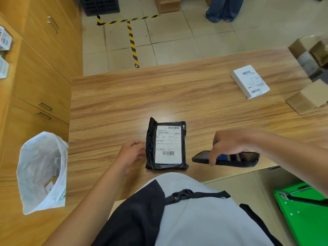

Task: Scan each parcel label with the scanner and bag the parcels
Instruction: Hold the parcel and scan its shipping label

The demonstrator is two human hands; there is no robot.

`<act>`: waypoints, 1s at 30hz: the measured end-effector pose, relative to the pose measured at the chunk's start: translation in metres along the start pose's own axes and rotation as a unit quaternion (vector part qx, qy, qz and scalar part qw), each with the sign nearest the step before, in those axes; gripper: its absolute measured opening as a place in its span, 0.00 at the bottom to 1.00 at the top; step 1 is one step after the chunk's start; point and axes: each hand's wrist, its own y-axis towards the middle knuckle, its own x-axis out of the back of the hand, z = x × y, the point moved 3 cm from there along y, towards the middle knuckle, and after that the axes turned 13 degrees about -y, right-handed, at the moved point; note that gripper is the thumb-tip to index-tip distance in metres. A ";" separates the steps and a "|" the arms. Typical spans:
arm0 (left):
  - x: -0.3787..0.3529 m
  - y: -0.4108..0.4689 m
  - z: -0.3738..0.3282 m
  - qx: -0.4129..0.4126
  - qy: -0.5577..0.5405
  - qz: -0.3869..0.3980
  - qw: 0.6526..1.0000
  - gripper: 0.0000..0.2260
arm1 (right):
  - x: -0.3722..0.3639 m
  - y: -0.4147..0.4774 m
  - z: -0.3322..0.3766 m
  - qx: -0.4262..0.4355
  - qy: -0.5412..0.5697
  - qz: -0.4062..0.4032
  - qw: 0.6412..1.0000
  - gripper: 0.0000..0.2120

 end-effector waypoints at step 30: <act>-0.033 0.006 0.022 -0.137 0.549 -0.037 0.824 0.47 | -0.091 0.001 0.019 0.035 0.536 -0.147 0.831 0.14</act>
